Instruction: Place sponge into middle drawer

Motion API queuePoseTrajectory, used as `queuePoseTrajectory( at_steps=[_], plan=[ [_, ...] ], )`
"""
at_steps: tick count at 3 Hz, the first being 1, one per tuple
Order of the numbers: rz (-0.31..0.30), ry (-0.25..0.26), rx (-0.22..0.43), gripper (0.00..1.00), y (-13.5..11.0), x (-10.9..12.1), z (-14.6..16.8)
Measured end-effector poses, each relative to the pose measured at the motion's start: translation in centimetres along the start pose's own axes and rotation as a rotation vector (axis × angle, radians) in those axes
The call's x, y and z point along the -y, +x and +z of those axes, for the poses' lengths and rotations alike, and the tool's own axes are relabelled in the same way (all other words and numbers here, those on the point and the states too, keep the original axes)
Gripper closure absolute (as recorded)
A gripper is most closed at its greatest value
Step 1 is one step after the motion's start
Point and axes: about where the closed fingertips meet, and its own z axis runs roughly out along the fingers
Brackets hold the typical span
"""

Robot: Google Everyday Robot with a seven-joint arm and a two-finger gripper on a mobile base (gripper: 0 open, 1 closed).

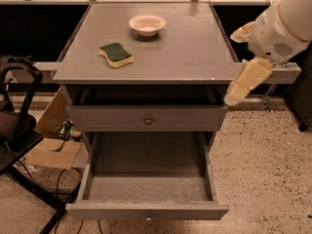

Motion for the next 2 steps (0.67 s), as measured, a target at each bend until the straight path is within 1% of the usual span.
queuePoseTrajectory(
  at_steps=[1,2],
  plan=[
    [0.026,0.03,0.149,0.0,-2.8,4.2,4.8],
    [0.09,0.068,0.27,0.0,-5.8,7.8,8.7]
  ],
)
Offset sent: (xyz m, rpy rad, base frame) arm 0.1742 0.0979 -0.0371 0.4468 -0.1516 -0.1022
